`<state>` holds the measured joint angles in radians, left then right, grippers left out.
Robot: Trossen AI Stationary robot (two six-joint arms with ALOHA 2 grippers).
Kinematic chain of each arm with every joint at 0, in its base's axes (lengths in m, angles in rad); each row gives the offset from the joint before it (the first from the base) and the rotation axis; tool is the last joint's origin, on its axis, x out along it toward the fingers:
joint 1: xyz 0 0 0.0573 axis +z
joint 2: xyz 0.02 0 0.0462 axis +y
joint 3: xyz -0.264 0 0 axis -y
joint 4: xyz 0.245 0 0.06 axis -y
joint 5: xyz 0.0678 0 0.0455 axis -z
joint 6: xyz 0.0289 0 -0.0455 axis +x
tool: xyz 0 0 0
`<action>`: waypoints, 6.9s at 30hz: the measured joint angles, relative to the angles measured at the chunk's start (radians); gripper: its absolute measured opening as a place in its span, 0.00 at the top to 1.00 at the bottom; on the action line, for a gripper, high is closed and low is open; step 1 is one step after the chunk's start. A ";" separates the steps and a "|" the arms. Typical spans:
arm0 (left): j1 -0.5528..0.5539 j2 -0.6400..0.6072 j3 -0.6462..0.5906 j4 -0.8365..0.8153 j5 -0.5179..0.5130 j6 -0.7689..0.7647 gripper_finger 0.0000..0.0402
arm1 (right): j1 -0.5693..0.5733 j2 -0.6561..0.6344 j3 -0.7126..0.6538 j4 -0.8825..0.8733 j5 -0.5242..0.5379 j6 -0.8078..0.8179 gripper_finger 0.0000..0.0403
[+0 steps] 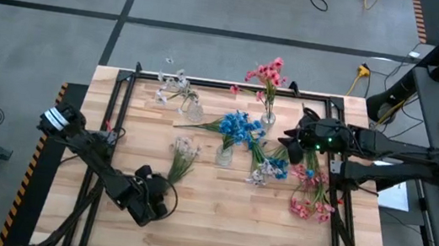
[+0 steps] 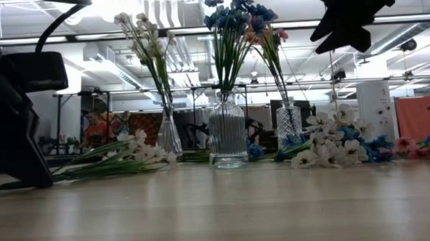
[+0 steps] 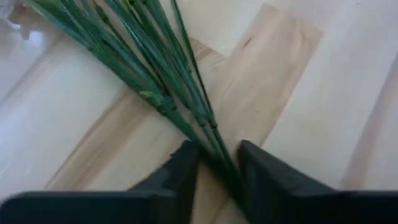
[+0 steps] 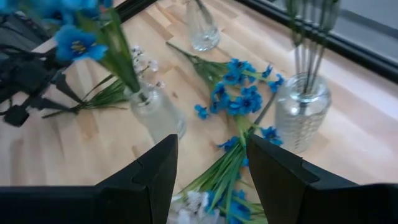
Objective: Sort flowers into vase by color
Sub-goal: Put the left white flowers into the left transparent vase
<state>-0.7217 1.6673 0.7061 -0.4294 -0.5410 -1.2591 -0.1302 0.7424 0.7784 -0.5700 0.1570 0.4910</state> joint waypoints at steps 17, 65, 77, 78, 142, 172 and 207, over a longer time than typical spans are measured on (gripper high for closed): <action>-0.028 -0.175 -0.003 -0.091 -0.041 -0.082 0.99 | 0.214 0.000 0.000 -0.001 0.000 0.075 0.55; 0.136 -0.183 -0.002 1.260 -0.079 1.500 1.00 | 0.554 0.802 0.197 1.280 0.176 -0.745 0.53; 0.141 -0.191 -0.003 1.294 -0.179 1.519 1.00 | 0.553 0.825 0.274 1.255 0.184 -0.775 0.42; 0.142 -0.191 -0.003 1.295 -0.179 1.519 1.00 | 0.552 0.829 0.284 1.250 0.185 -0.781 0.43; 1.152 -0.670 -0.462 0.973 0.356 1.276 0.35 | -0.037 0.818 1.107 0.203 -0.234 -0.805 0.94; 1.290 -0.074 -0.420 1.575 0.508 1.293 0.35 | -0.156 1.041 1.278 0.037 -0.236 -0.733 0.94; 1.300 0.003 -0.386 1.634 0.495 1.296 0.75 | -0.209 1.193 1.276 0.149 -0.324 -0.783 0.94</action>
<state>0.5781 1.6699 0.3199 1.2042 -0.0456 0.0372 -0.3390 1.9354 2.0541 -0.4213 -0.1668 -0.2915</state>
